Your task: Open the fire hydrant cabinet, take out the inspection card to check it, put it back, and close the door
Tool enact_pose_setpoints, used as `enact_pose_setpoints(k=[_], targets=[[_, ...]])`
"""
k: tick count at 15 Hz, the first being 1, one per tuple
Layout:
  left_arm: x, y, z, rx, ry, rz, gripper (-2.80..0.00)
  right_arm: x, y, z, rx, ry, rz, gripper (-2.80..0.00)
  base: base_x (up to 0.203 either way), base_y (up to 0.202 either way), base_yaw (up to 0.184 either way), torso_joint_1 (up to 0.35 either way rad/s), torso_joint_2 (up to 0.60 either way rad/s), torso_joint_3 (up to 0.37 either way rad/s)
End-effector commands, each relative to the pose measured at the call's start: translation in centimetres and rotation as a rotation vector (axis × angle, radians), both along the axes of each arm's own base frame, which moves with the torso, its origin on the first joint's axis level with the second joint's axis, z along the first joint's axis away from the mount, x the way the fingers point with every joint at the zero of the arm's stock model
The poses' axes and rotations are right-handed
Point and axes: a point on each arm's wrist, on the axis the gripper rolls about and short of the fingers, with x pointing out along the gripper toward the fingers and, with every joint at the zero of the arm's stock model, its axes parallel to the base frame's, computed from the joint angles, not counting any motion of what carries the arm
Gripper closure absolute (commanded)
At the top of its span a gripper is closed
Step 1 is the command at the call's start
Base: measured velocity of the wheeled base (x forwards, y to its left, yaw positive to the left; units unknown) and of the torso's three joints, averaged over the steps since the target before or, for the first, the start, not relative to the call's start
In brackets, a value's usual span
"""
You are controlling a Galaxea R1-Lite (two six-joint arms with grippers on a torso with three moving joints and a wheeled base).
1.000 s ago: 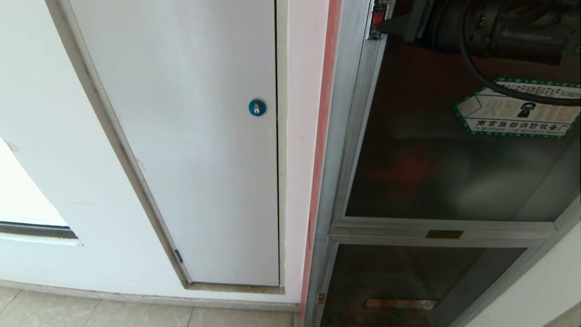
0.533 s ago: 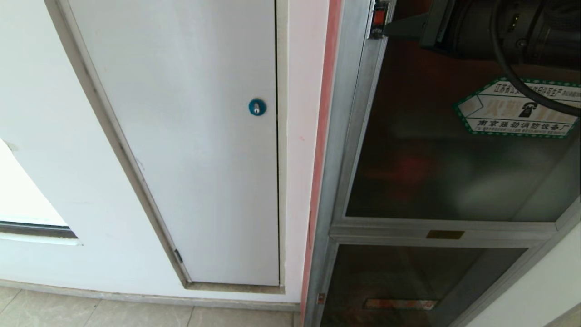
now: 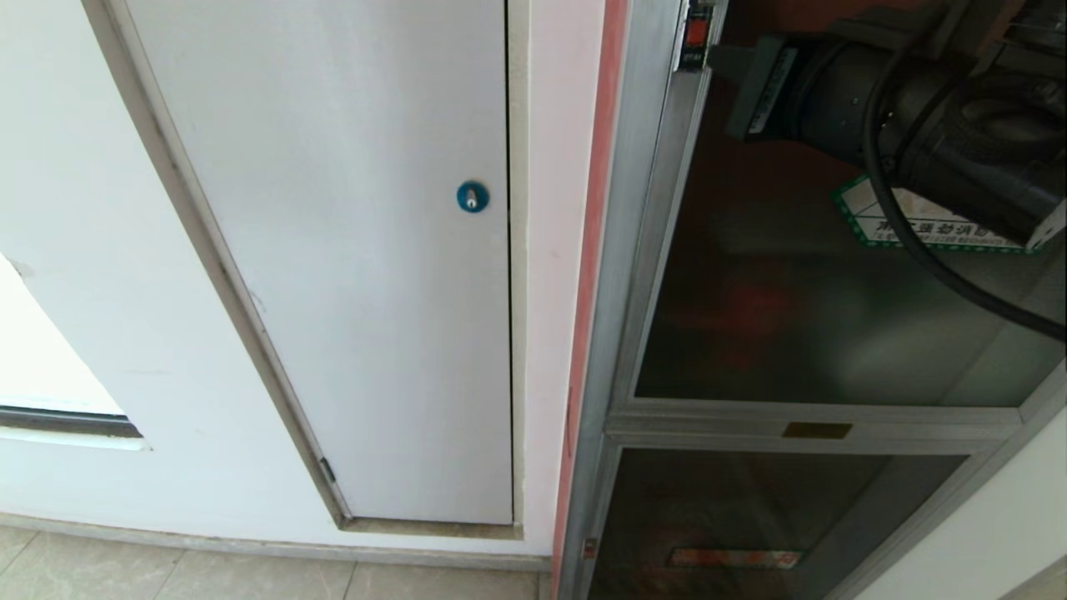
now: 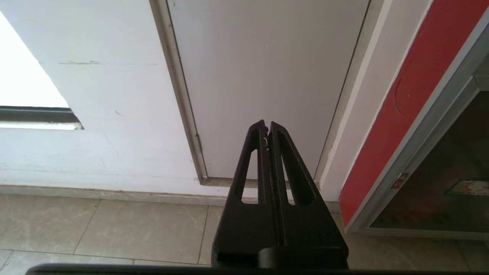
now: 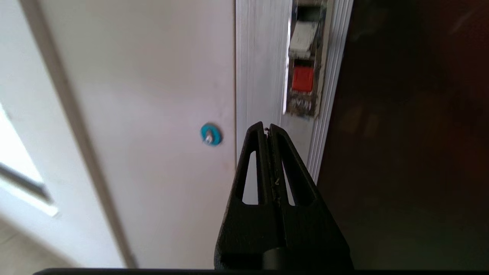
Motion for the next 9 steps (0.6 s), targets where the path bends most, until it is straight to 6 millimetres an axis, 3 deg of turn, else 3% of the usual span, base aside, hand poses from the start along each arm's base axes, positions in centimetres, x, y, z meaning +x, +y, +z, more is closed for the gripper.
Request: enact_pose_setpoints(k=[1, 9], targets=[[0.0, 0.0, 0.0, 0.000, 0.002, 0.000, 0.00, 0.3, 1.3, -0.9, 0.027, -0.059, -0.060, 0.00, 0.000, 0.000, 0.000, 0.000, 0.00, 0.000], [0.0, 0.0, 0.0, 0.000, 0.002, 0.000, 0.00, 1.3, 2.1, -2.5, 0.018, -0.139, -0.123, 0.00, 0.000, 0.000, 0.000, 0.000, 0.00, 0.000]])
